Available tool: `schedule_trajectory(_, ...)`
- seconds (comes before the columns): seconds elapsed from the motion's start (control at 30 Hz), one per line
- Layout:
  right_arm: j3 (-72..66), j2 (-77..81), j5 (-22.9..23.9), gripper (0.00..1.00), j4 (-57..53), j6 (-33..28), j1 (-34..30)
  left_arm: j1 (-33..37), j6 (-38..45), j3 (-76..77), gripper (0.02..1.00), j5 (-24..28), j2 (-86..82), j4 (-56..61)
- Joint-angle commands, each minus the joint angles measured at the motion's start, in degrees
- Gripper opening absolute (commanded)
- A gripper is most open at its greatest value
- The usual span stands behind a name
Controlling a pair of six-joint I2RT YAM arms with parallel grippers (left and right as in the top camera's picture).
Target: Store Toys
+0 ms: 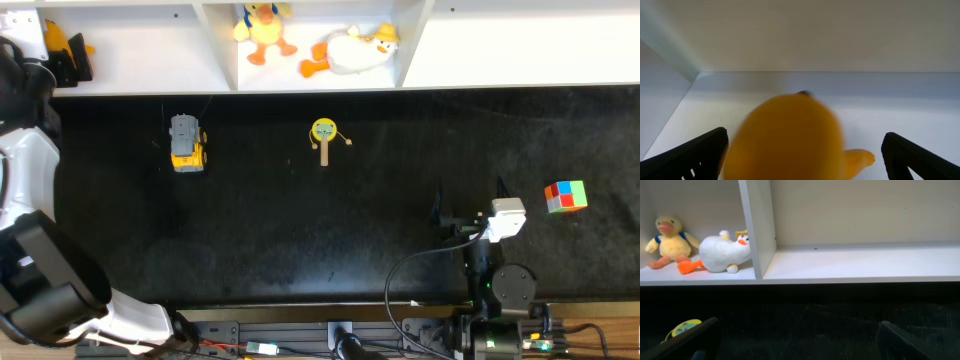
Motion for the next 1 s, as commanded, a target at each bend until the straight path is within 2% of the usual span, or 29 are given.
schedule_trajectory(0.03,-0.76,-0.52,-0.37,0.996,0.20,0.24,-0.17,-0.33,-0.07,0.85,0.998,0.17,0.52,-0.50)
schedule_trajectory(0.33,-0.74,-0.52,-0.37,0.996,0.20,0.24,-0.17,1.73,1.53,-3.32,0.998,0.02,-5.77,-6.19)
schedule_trajectory(0.63,-0.76,-0.52,-0.37,0.996,0.20,0.24,-0.17,4.07,1.01,-16.96,0.998,2.08,-17.16,-6.29)
schedule_trajectory(0.83,-0.74,-0.52,-0.37,0.996,0.20,0.24,-0.17,2.23,-3.21,-22.88,0.998,3.82,-22.49,-12.74)
schedule_trajectory(1.0,-0.76,-0.52,-0.37,0.993,0.20,0.24,-0.17,-2.03,-6.69,-27.12,0.998,1.44,-29.46,-20.31)
